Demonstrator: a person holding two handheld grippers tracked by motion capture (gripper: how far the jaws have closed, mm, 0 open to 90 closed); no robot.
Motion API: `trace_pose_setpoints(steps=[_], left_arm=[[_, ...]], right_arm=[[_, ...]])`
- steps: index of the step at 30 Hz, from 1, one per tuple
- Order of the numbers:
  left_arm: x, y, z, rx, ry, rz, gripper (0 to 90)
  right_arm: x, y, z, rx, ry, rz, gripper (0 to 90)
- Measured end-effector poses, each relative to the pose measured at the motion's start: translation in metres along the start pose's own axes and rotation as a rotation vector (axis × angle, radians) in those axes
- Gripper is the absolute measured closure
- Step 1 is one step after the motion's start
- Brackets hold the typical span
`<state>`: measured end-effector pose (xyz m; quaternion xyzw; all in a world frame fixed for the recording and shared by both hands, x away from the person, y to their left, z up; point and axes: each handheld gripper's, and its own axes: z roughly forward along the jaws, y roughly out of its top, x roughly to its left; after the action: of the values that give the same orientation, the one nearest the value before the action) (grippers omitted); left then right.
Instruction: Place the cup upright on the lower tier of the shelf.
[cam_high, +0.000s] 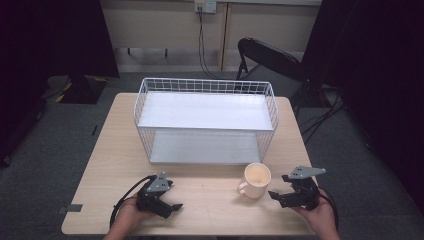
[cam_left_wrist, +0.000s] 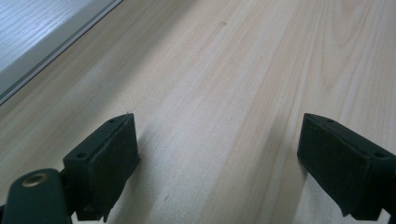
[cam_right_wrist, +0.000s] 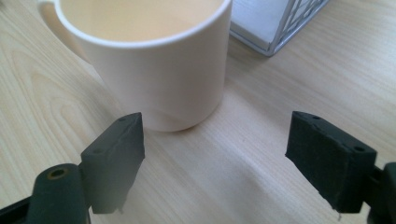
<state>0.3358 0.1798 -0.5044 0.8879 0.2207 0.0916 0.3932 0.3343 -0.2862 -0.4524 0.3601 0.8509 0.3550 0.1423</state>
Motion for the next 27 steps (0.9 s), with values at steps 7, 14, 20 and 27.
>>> trace_pose_setpoints(steps=[7,14,20,27], left_arm=[[0.0,0.0,0.0,-0.001,0.0,0.0,11.8],[0.0,0.0,0.0,0.0,0.0,0.0,11.8],[0.0,0.0,0.0,0.0,0.001,0.0,11.8],[0.0,0.0,0.0,0.0,0.0,0.0,11.8]], right_arm=[[0.0,0.012,-0.011,-0.016,0.0,-0.009,19.1],[0.0,0.02,-0.017,-0.025,0.002,-0.014,19.6],[-0.002,0.027,-0.019,-0.035,0.005,-0.004,20.3],[-0.001,0.038,-0.02,-0.043,0.01,-0.004,20.8]])
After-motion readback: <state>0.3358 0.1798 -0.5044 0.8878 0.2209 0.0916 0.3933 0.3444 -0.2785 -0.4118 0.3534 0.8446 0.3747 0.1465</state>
